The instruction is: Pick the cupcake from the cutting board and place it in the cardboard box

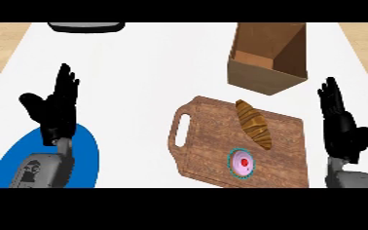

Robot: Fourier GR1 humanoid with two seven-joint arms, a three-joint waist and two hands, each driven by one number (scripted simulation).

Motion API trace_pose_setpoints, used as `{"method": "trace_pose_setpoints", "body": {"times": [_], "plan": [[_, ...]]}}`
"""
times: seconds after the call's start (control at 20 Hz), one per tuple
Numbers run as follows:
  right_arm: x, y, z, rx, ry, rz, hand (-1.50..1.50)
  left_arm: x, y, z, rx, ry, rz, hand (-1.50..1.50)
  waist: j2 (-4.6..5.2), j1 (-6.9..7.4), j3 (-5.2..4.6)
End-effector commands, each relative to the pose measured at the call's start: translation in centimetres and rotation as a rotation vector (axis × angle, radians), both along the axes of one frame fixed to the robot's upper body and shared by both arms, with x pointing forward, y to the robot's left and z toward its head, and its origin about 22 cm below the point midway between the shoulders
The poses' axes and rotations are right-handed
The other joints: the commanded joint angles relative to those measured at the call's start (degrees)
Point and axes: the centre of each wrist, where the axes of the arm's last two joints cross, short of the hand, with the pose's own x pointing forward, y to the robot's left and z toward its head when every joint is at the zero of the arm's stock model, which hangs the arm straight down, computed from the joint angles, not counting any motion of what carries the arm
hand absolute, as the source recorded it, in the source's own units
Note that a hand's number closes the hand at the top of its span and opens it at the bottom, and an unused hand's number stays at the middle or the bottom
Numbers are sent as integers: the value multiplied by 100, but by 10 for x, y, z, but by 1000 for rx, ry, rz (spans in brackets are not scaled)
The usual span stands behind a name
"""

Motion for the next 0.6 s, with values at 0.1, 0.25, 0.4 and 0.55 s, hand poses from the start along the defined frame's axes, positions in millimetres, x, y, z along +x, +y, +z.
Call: {"method": "trace_pose_setpoints", "body": {"times": [0.1,0.25,0.4,0.55], "plan": [[-13,33,6,84,15,284,-150,-8,42,-6,222,79,1,0,-157,-29,58],[-14,61,17,183,-8,526,-150,-20,84,3,480,135,-25,0,-193,17,68],[-13,2,37,-683,4,594,-150,-22,72,-14,427,173,-57,0,-146,71,5],[-73,23,-34,-181,-27,554,-150,-27,92,-1,444,185,-40,0,-151,-30,75]]}}
